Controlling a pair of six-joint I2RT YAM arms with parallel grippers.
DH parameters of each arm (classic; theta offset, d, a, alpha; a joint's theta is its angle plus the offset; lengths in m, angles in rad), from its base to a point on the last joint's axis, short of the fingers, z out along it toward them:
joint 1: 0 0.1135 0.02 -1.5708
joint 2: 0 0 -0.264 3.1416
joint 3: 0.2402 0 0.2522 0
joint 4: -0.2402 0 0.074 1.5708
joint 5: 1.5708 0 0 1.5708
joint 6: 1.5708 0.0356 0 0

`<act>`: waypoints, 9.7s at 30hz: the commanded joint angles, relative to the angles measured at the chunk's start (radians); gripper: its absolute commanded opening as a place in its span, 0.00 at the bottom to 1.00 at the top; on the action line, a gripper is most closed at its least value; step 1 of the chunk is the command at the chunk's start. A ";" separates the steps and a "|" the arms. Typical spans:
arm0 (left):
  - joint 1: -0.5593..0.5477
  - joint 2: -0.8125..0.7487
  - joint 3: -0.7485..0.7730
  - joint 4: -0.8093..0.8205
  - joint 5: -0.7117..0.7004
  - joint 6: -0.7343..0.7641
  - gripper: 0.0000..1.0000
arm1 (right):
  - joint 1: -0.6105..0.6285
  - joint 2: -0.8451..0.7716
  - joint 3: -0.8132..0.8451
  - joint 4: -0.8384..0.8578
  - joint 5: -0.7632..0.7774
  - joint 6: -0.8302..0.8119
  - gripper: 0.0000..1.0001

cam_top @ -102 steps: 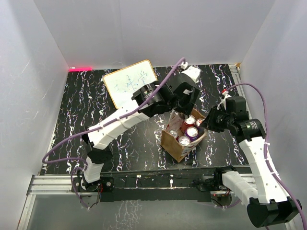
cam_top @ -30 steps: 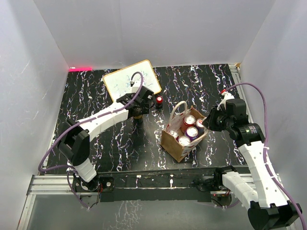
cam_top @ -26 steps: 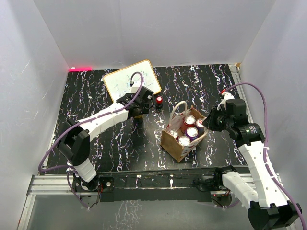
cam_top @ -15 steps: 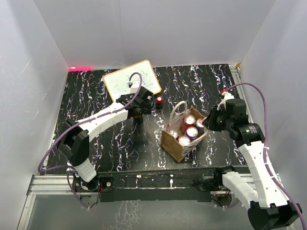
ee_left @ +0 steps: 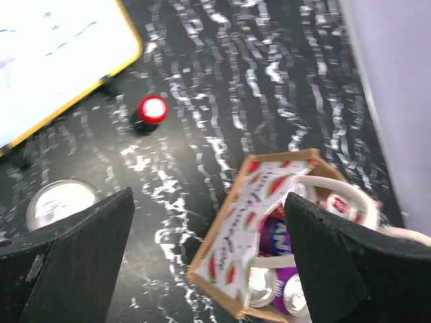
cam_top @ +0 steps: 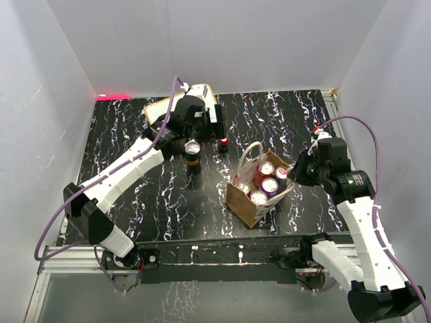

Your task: Take the beverage out of the canvas bag

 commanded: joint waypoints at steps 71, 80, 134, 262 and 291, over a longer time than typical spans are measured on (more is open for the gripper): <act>-0.449 0.683 0.472 0.118 0.029 0.571 0.68 | 0.020 -0.154 0.018 -0.268 0.288 0.188 0.10; -0.451 0.764 0.561 0.077 0.062 0.573 0.69 | 0.084 -0.155 0.015 -0.268 0.328 0.208 0.13; -0.472 0.779 0.646 -0.128 0.025 0.474 0.82 | 0.163 -0.139 0.018 -0.274 0.365 0.238 0.18; 0.163 -0.019 -0.540 0.276 -0.388 -0.097 0.00 | 0.234 -0.158 -0.075 -0.041 0.282 0.191 0.21; 0.162 -0.326 -0.502 0.006 -0.320 -0.174 0.82 | 0.238 -0.201 -0.087 -0.051 0.333 0.256 0.25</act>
